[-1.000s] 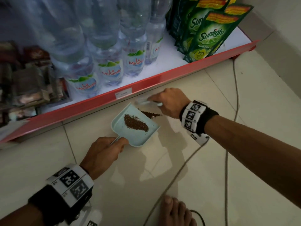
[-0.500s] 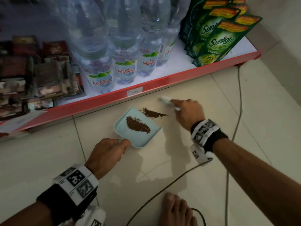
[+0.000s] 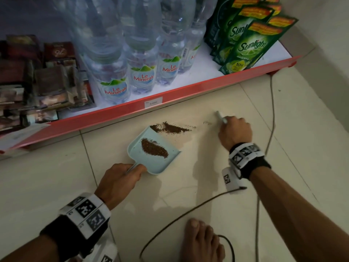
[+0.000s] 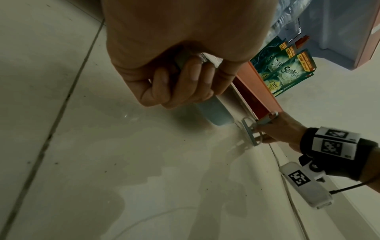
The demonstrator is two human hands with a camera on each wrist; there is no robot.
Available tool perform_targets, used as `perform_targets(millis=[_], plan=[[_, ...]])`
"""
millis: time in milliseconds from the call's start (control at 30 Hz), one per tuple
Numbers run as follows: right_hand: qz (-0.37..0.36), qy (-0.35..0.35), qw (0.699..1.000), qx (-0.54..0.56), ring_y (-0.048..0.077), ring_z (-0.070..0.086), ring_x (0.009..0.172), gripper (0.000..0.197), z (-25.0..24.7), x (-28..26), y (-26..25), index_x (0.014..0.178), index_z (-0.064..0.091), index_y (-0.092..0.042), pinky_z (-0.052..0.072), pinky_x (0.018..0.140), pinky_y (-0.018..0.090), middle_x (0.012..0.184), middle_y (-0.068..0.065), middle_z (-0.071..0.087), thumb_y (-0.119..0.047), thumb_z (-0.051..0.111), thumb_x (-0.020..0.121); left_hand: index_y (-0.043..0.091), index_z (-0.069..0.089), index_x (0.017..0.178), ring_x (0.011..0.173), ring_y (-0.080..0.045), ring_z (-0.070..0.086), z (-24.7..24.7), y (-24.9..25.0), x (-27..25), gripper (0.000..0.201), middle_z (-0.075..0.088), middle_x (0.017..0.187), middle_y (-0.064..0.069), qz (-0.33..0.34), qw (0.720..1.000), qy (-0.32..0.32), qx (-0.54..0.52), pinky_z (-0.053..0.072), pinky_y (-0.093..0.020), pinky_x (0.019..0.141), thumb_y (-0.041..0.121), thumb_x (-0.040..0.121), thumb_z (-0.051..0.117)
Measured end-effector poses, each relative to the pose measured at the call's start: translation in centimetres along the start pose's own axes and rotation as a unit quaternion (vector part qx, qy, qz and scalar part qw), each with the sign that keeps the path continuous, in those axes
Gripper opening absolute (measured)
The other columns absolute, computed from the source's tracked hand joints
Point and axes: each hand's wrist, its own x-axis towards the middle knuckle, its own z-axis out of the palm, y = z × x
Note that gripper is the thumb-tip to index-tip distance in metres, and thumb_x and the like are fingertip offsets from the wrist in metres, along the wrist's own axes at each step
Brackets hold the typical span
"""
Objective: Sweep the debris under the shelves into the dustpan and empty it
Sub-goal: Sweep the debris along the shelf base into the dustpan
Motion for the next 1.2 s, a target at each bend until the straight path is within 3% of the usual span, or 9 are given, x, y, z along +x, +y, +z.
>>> perform_targets(millis=[133, 233, 400, 500, 733, 800, 900, 1033, 1200], plan=[[-0.117, -0.022, 0.993, 0.024, 0.024, 0.044, 0.058, 0.025, 0.9, -4.4, -5.8, 0.104, 0.065, -0.014, 0.038, 0.057, 0.032, 0.074, 0.008, 0.057, -0.015, 0.042, 0.095, 0.022, 0.047, 0.047, 0.039, -0.010, 0.035, 0.2, -0.5, -0.2, 0.046, 0.041, 0.041, 0.008, -0.006, 1.000, 0.002, -0.005, 0.032, -0.030, 0.055, 0.040, 0.086, 0.062], [-0.163, -0.014, 0.986, 0.045, 0.026, 0.049, 0.059, 0.024, 0.4, -5.7, -7.0, 0.104, 0.066, -0.018, 0.037, 0.056, 0.030, 0.074, 0.006, 0.062, -0.016, 0.043, 0.095, 0.022, 0.047, 0.048, 0.041, -0.011, 0.036, -0.1, -0.7, -0.6, 0.044, 0.041, 0.042, 0.008, -0.014, 1.000, -0.002, -0.015, 0.032, -0.030, 0.056, 0.046, 0.082, 0.062], [-0.069, 0.080, 0.994, 0.014, 0.043, 0.061, 0.083, 0.027, -1.5, -1.3, -3.2, 0.112, 0.067, -0.021, 0.034, 0.063, 0.035, 0.093, 0.021, 0.068, -0.021, 0.046, 0.094, 0.023, 0.048, 0.049, 0.038, -0.008, 0.036, -1.2, -1.3, -1.1, 0.040, 0.041, 0.041, 0.009, -0.024, 0.999, 0.010, -0.022, 0.032, -0.029, 0.055, 0.057, 0.069, 0.057], [-0.031, 0.047, 0.998, -0.003, 0.042, 0.061, 0.086, 0.027, -1.2, 0.6, -2.1, 0.111, 0.068, -0.017, 0.038, 0.065, 0.037, 0.096, 0.021, 0.066, -0.019, 0.044, 0.097, 0.023, 0.049, 0.048, 0.038, -0.008, 0.035, -1.5, -1.9, -0.9, 0.043, 0.040, 0.042, 0.009, -0.027, 0.999, 0.023, -0.040, 0.030, -0.029, 0.054, 0.049, 0.080, 0.062], [-0.260, -0.038, 0.962, 0.072, 0.029, 0.060, 0.063, 0.023, -0.8, -4.5, -5.7, 0.100, 0.071, -0.020, 0.042, 0.056, 0.029, 0.074, 0.006, 0.070, -0.022, 0.048, 0.097, 0.023, 0.052, 0.047, 0.038, -0.009, 0.034, -1.8, -1.5, -0.7, 0.040, 0.041, 0.043, 0.006, -0.035, 0.997, 0.020, -0.070, 0.028, -0.026, 0.048, 0.055, 0.070, 0.060], [-0.253, 0.016, 0.960, 0.119, 0.033, 0.064, 0.060, 0.022, -1.5, -3.8, -5.6, 0.097, 0.073, -0.017, 0.052, 0.059, 0.032, 0.073, 0.011, 0.072, -0.020, 0.051, 0.096, 0.022, 0.052, 0.048, 0.037, -0.009, 0.034, -2.0, -1.7, -0.7, 0.042, 0.041, 0.043, 0.006, -0.034, 0.996, 0.028, -0.078, 0.028, -0.027, 0.048, 0.051, 0.077, 0.063], [-0.178, 0.077, 0.980, 0.054, 0.041, 0.063, 0.070, 0.023, -1.7, -0.4, -5.0, 0.100, 0.072, -0.016, 0.042, 0.057, 0.034, 0.078, 0.020, 0.069, -0.018, 0.050, 0.093, 0.021, 0.052, 0.051, 0.037, -0.008, 0.033, -2.3, -2.1, -0.9, 0.043, 0.040, 0.043, 0.007, -0.030, 0.996, 0.040, -0.078, 0.027, -0.027, 0.049, 0.041, 0.087, 0.063], [-0.105, 0.060, 0.992, -0.030, 0.046, 0.060, 0.091, 0.024, -0.3, 3.9, -5.5, 0.108, 0.068, -0.013, 0.043, 0.068, 0.040, 0.099, 0.025, 0.064, -0.012, 0.049, 0.093, 0.022, 0.052, 0.050, 0.036, -0.008, 0.033, -2.8, -2.4, -1.2, 0.044, 0.040, 0.044, 0.006, -0.032, 0.996, 0.043, -0.077, 0.028, -0.028, 0.048, 0.040, 0.088, 0.063], [-0.180, 0.028, 0.983, 0.002, 0.043, 0.063, 0.096, 0.024, 1.2, 4.4, -9.6, 0.111, 0.067, -0.011, 0.050, 0.080, 0.043, 0.106, 0.023, 0.067, -0.011, 0.049, 0.094, 0.020, 0.053, 0.052, 0.037, -0.011, 0.032, -3.3, -3.1, -1.6, 0.043, 0.039, 0.045, 0.004, -0.050, 0.993, 0.055, -0.087, 0.026, -0.024, 0.046, 0.041, 0.088, 0.064]])
